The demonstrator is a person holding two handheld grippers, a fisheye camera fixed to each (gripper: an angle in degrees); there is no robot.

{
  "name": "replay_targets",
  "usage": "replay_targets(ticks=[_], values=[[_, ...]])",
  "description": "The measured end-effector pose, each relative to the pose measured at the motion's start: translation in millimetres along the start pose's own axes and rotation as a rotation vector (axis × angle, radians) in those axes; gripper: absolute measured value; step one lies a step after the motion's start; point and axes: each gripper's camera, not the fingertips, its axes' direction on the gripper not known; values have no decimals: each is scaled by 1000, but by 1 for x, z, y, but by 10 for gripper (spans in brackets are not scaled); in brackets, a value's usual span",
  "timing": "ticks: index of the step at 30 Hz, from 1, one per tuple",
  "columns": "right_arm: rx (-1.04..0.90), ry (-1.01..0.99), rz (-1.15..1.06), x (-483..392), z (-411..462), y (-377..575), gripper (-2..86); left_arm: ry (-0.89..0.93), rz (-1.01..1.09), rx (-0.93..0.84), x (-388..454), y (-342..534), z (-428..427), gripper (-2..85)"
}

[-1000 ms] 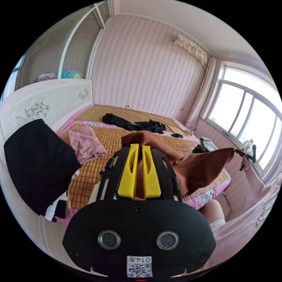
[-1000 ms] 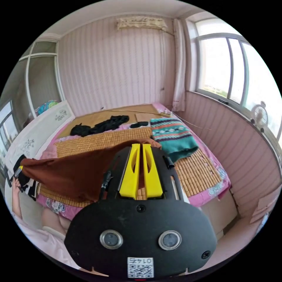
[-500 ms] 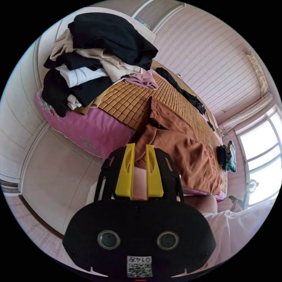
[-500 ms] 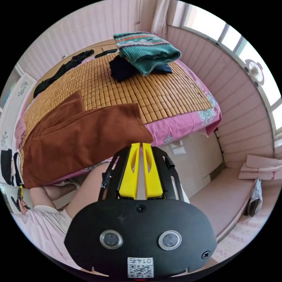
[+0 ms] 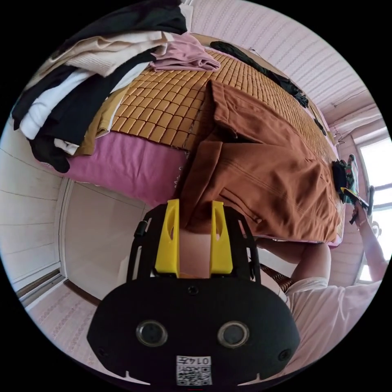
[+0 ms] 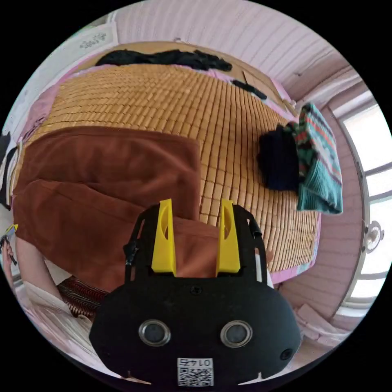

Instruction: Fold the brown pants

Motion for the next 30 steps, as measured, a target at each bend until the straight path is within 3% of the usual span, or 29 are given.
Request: replay_targets(ticks=[2,6,9,13,15,17,21,23,26,30], values=[[-148,-85,95,19,41,2,139,7,-11,-22,-1,-5,3,89],[-145,-288,275,44,60,9,54,46,-5,-22,2,-9,-3,49],[-45,-361,316,63,48,23,7,36,29,37,13,-5,-23,43],[218,-627,282,94,-1,45,-5,104,58,184,20,1,-74,41],[328,-698,206,90,-34,47,-6,129,73,240,19,5,-98,41],[441,-746,-36,44,-85,48,-5,133,70,292,14,13,-120,41],[314,-752,-356,-73,-93,53,3,51,21,289,-9,36,-130,42],[112,-761,-442,-134,-47,60,22,63,-45,228,-25,42,-110,43],[3,-874,-352,-138,-16,72,58,91,-132,182,-40,49,-81,49],[171,-831,-208,-90,-27,81,66,107,-176,196,-45,51,-87,70]])
